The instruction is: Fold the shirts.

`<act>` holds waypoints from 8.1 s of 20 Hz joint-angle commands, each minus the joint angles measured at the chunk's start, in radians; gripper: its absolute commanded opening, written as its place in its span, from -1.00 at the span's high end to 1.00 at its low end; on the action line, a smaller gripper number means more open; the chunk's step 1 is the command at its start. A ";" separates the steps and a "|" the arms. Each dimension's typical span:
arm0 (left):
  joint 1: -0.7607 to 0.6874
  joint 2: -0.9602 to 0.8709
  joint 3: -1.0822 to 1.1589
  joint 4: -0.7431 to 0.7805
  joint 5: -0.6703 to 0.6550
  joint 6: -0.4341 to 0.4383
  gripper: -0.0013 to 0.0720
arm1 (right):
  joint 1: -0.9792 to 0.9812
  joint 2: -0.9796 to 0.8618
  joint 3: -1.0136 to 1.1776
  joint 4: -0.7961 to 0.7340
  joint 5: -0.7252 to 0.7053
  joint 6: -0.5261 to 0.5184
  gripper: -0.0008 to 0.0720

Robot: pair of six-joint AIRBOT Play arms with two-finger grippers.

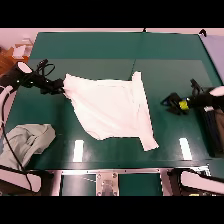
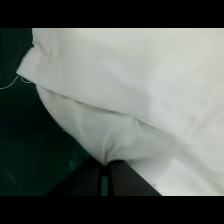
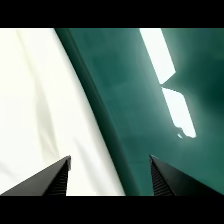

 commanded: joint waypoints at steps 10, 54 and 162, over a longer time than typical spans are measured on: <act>0.000 -0.002 0.002 -0.007 -0.029 0.006 0.90 | 0.211 -0.668 0.827 0.319 -0.193 -0.080 -0.17; 0.000 0.777 0.597 0.125 -0.260 -0.230 0.90 | -0.289 0.310 1.048 0.354 0.010 -0.046 0.95; 0.087 0.853 0.729 -0.322 -0.097 -0.049 0.90 | -0.603 0.397 1.045 0.683 0.108 -0.225 0.94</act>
